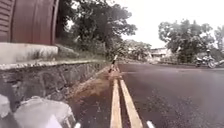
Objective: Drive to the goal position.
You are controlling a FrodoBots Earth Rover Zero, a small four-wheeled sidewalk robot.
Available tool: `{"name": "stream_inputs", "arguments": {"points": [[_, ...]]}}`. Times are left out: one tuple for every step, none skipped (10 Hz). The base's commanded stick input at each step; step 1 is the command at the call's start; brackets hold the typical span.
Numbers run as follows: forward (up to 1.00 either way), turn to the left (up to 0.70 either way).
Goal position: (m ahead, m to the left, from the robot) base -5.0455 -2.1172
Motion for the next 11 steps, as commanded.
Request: {"name": "stream_inputs", "arguments": {"points": [[0.00, -0.76], [0.00, -0.81], [0.00, -0.87], [0.00, -0.93], [0.00, -0.99], [0.00, -1.00], [0.00, -1.00], [0.00, -1.00], [0.00, -1.00], [0.00, -1.00], [0.00, -1.00]]}}
